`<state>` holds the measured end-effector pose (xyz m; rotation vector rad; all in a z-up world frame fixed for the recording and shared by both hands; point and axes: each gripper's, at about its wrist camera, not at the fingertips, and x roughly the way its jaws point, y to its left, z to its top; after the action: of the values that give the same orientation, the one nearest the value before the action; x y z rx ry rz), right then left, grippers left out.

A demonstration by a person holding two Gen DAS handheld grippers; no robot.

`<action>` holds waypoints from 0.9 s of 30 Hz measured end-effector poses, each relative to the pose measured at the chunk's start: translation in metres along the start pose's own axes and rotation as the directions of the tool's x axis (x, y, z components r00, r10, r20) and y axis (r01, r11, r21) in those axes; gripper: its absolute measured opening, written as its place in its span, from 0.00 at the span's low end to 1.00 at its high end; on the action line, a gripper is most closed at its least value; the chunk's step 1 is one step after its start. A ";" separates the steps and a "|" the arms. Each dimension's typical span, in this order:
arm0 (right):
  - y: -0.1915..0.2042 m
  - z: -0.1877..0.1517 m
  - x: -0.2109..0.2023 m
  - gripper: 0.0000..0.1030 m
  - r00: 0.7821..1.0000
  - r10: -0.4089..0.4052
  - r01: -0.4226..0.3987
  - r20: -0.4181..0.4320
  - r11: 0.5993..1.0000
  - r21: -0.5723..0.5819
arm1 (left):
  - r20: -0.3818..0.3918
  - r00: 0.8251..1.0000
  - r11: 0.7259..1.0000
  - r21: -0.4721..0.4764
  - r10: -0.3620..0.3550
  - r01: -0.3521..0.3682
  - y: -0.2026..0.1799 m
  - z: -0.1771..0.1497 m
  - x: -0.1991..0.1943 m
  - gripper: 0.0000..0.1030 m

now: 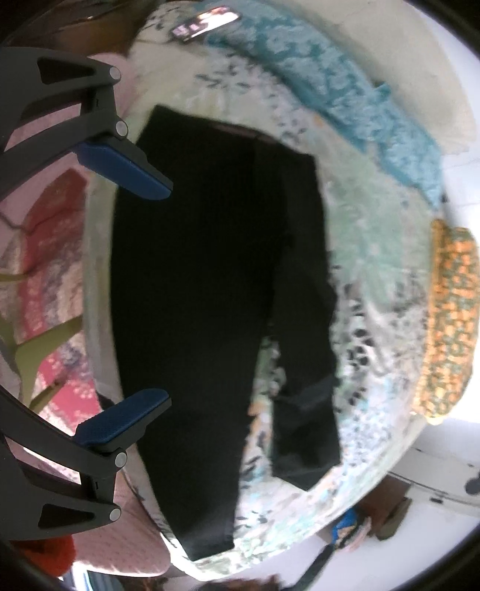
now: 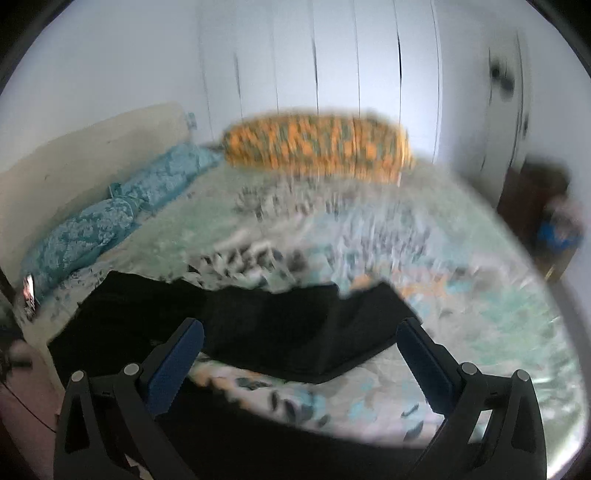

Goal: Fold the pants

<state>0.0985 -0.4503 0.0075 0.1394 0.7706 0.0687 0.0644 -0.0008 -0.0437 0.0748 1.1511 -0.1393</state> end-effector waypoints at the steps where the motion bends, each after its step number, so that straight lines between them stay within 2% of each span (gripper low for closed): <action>1: -0.029 0.013 0.029 0.99 0.999 -0.004 0.006 -0.034 0.999 0.032 | -0.014 1.000 1.000 -0.007 0.002 -0.002 -0.002 -0.001 0.004 0.99; 2: -0.044 0.019 0.045 0.99 0.999 -0.006 0.008 -0.052 0.999 0.044 | -0.032 0.999 1.000 -0.018 0.009 -0.009 -0.002 0.000 0.009 0.99; 3: -0.067 0.030 0.081 0.97 0.994 -0.002 0.008 -0.112 0.999 0.045 | -0.047 0.999 1.000 -0.024 0.018 -0.019 -0.004 0.002 0.014 0.99; 4: -0.083 0.039 0.114 0.90 0.985 -0.020 0.028 -0.169 0.999 0.043 | -0.056 0.998 0.999 -0.026 0.030 -0.031 -0.005 0.004 0.017 0.99; 6: -0.107 0.050 0.168 0.85 0.961 -0.008 0.027 -0.275 0.998 0.065 | -0.067 0.996 0.998 -0.028 0.052 -0.054 -0.007 0.007 0.020 0.99; 7: -0.113 0.051 0.183 0.80 0.956 -0.022 0.040 -0.292 0.998 0.057 | -0.070 0.996 0.998 -0.031 0.061 -0.063 -0.008 0.009 0.022 0.99; 8: -0.118 0.058 0.208 0.80 0.949 -0.031 0.044 -0.312 0.998 0.033 | -0.078 0.994 0.997 -0.034 0.073 -0.076 -0.009 0.011 0.025 0.99; 10: -0.118 0.059 0.233 0.80 0.938 -0.026 0.029 -0.346 1.000 0.003 | -0.101 0.990 0.994 -0.040 0.098 -0.102 -0.008 0.013 0.032 0.99; 12: -0.115 0.060 0.264 0.79 0.913 -0.055 0.036 -0.403 0.998 -0.055 | -0.143 0.981 0.989 -0.042 0.133 -0.140 -0.006 0.014 0.043 0.99; 13: -0.116 0.058 0.276 0.76 0.899 -0.052 0.025 -0.436 0.997 -0.067 | -0.156 0.977 0.988 -0.041 0.143 -0.151 -0.005 0.015 0.046 0.99; 14: -0.119 0.053 0.292 0.63 0.873 -0.046 0.007 -0.486 0.997 -0.081 | -0.174 0.972 0.985 -0.036 0.159 -0.168 -0.004 0.017 0.052 0.99; 15: -0.121 0.051 0.296 0.53 0.864 -0.019 -0.021 -0.503 0.997 -0.073 | -0.182 0.969 0.984 -0.031 0.167 -0.176 -0.004 0.018 0.056 0.99; 16: -0.125 0.052 0.297 0.38 0.866 0.009 -0.045 -0.499 0.997 -0.060 | -0.191 0.965 0.982 -0.024 0.178 -0.186 -0.005 0.020 0.060 0.99; 17: -0.127 0.055 0.292 0.10 0.867 0.034 -0.068 -0.498 0.996 -0.051 | -0.201 0.961 0.981 -0.014 0.188 -0.195 -0.007 0.023 0.065 0.99; 18: -0.129 0.059 0.281 0.10 0.865 0.043 -0.082 -0.500 0.995 -0.056 | -0.205 0.960 0.981 -0.008 0.191 -0.196 -0.009 0.025 0.068 0.99; 19: -0.131 0.063 0.269 0.10 0.873 0.031 -0.078 -0.487 0.994 -0.076 | -0.204 0.961 0.982 0.001 0.187 -0.191 -0.012 0.028 0.071 0.99; 21: -0.146 0.072 0.221 0.10 0.911 -0.047 -0.005 -0.410 0.992 -0.126 | -0.191 0.965 0.984 0.026 0.179 -0.177 -0.020 0.035 0.073 0.99; 24: -0.181 0.069 0.129 0.10 0.962 -0.104 0.099 -0.251 0.995 -0.032 | -0.145 0.975 0.984 0.081 0.168 -0.158 -0.034 0.048 0.076 0.99; 27: -0.186 0.043 0.059 0.10 0.987 -0.096 0.105 -0.127 0.993 0.061 | -0.093 0.986 0.985 0.111 0.140 -0.130 -0.039 0.065 0.082 0.99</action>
<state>0.1726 -0.6319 -0.0304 0.1617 0.9034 -0.0451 0.1506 -0.0540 -0.0920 0.2547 1.2347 -0.0761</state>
